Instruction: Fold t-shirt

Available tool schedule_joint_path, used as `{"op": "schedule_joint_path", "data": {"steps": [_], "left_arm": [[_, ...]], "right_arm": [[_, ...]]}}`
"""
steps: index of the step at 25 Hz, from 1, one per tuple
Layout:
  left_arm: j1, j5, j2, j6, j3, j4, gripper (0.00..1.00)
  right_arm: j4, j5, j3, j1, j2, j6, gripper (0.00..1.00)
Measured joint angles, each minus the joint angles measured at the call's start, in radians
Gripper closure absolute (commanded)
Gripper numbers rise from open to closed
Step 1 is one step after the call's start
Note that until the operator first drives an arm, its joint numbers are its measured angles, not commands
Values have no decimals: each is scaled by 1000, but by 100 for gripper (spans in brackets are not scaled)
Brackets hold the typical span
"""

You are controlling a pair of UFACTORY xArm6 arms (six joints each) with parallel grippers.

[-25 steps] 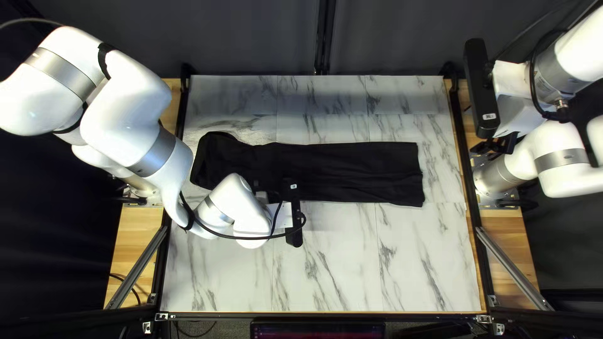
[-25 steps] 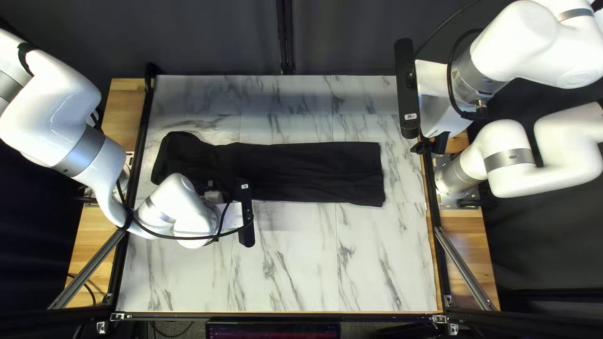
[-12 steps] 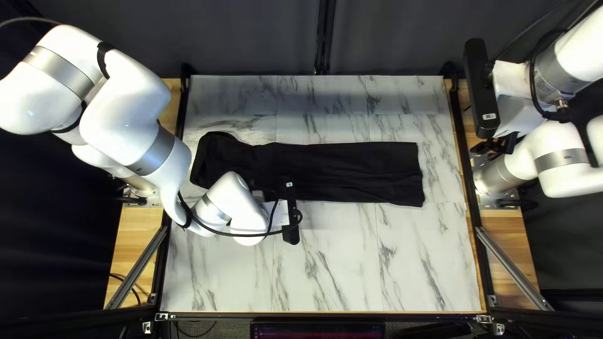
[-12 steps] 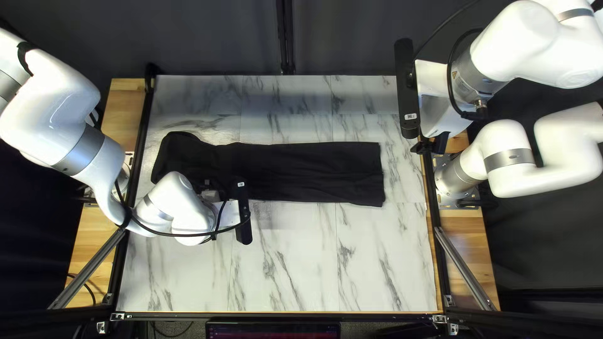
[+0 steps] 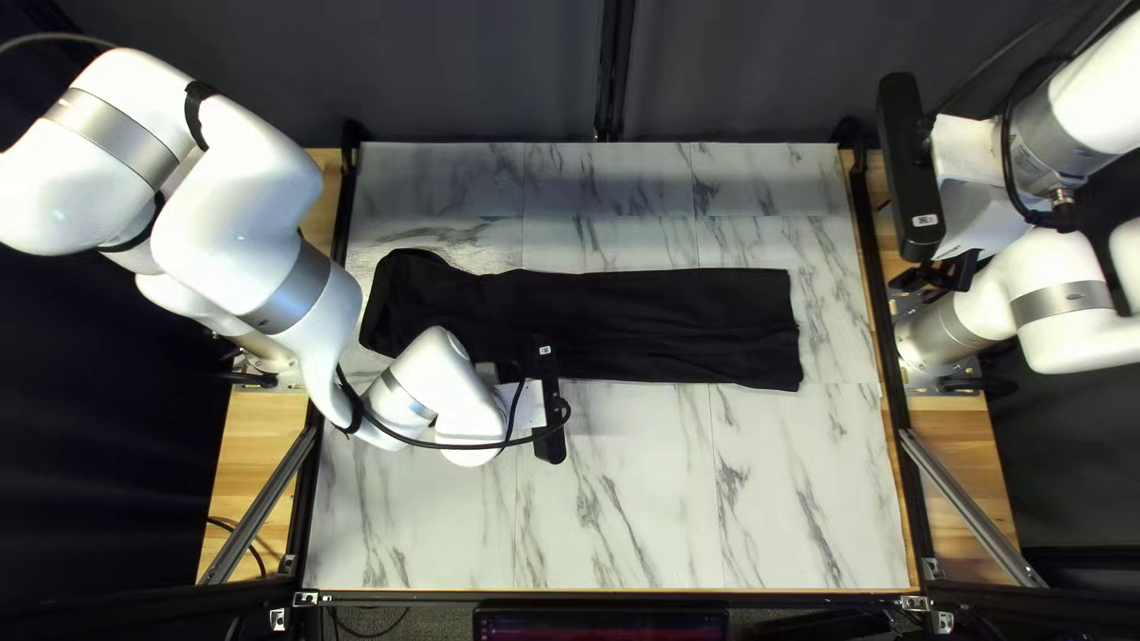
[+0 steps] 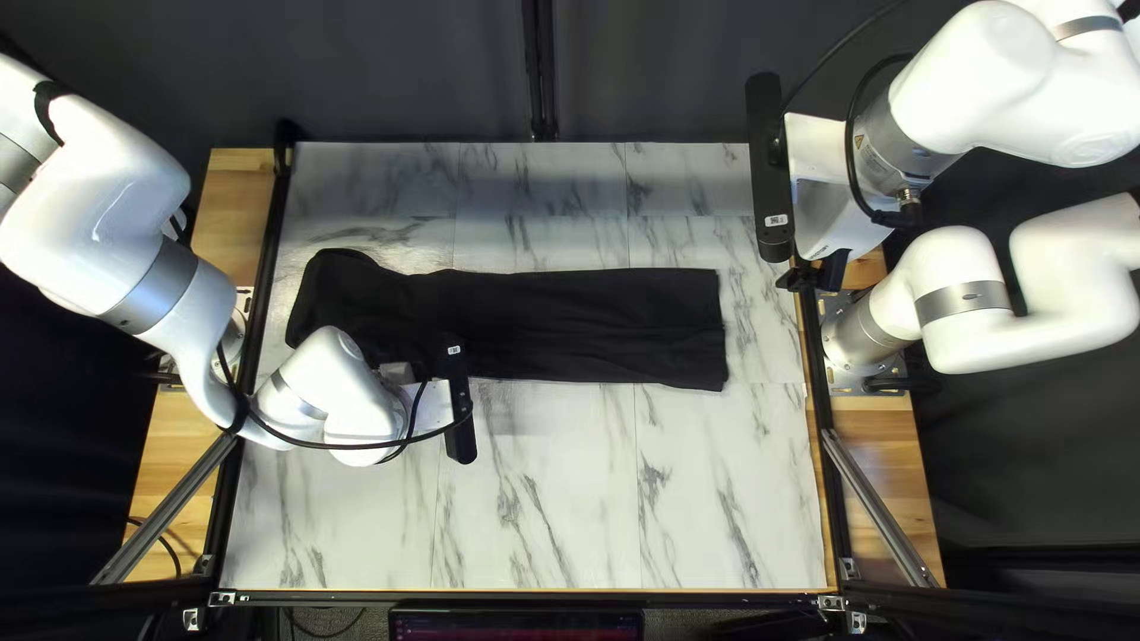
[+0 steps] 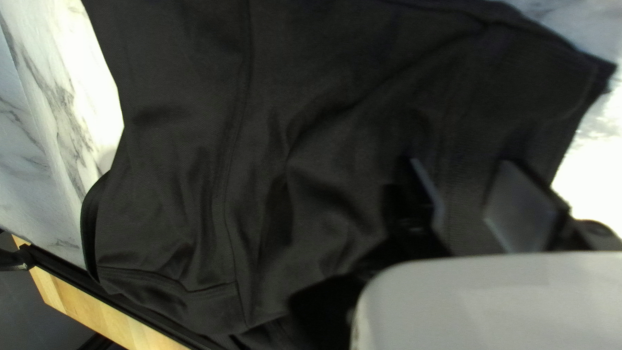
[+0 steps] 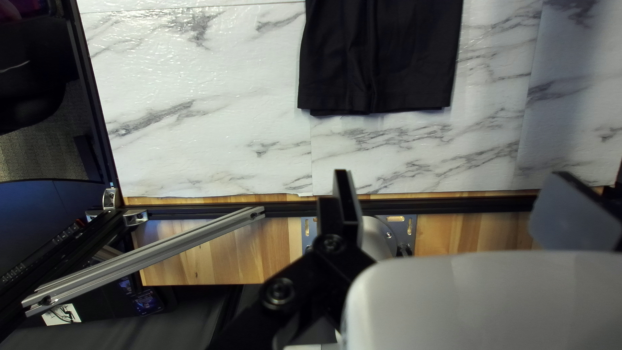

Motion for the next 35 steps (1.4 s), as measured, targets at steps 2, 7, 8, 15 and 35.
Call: {"op": "schedule_joint_path", "data": {"steps": [2, 7, 8, 15, 35], "left_arm": [[-3, 0, 2, -2, -2, 0, 56], [-21, 10, 10, -12, -21, -5, 41], [-25, 12, 12, -15, -25, -6, 36], [-48, 25, 33, -41, -48, -8, 12], [-30, 22, 32, -41, -28, -9, 44]], "right_arm": [[0, 0, 0, 0, 0, 0, 0], [0, 0, 0, 0, 0, 0, 0], [0, 0, 0, 0, 0, 0, 0], [0, 0, 0, 0, 0, 0, 0], [0, 0, 0, 0, 0, 0, 0]]}}
